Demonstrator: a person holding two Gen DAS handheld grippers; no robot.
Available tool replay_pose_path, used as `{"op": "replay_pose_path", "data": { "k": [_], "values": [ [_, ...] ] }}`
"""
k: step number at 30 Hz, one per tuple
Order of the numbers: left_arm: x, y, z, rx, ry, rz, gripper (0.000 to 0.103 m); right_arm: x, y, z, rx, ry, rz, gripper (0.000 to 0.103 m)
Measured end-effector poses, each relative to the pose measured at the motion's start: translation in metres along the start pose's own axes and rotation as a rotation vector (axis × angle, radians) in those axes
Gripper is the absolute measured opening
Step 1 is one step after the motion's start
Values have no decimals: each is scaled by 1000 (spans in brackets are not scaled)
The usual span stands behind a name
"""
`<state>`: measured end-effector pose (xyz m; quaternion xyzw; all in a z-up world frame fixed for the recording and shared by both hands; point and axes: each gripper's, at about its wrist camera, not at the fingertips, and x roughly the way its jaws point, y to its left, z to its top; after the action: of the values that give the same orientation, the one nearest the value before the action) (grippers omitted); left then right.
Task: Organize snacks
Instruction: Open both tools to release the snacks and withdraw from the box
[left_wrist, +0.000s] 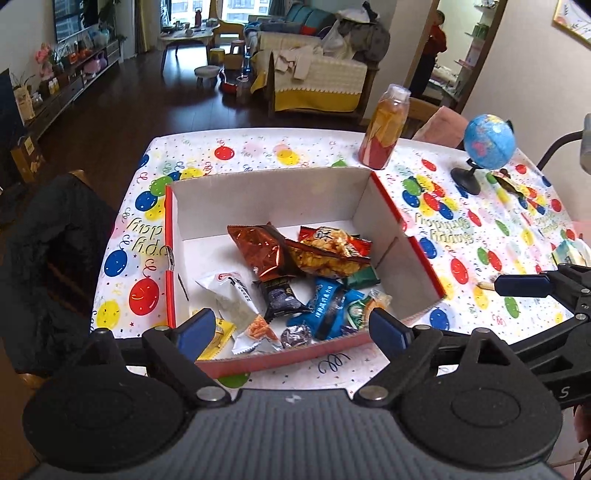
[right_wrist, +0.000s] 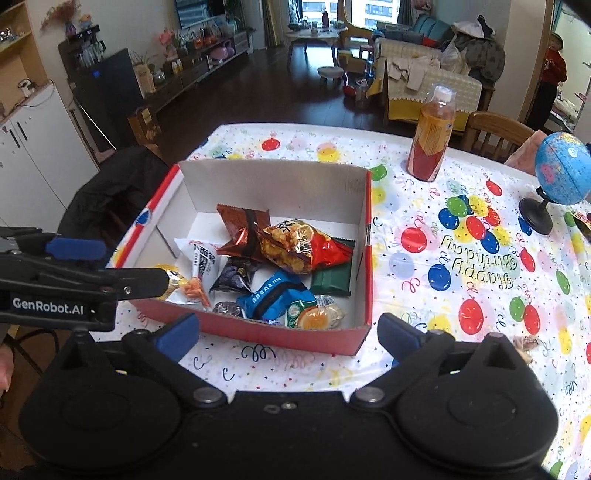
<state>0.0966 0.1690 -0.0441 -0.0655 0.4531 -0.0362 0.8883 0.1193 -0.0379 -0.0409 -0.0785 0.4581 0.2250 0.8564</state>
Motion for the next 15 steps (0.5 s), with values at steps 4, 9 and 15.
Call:
{"op": "replay_pose_path", "data": {
  "k": [4,9,15],
  "values": [
    [-6,-5,-6,2,1,-13,91,-13,-3,-11,4,-18,-11,103],
    [-4,-21,-17,37,34,-44,103,-16,-17,-34,37,40,-30,103],
    [10,-56,-27,88,93,-74,103,-18,-48,-64,73,116,-66,103]
  ]
}}
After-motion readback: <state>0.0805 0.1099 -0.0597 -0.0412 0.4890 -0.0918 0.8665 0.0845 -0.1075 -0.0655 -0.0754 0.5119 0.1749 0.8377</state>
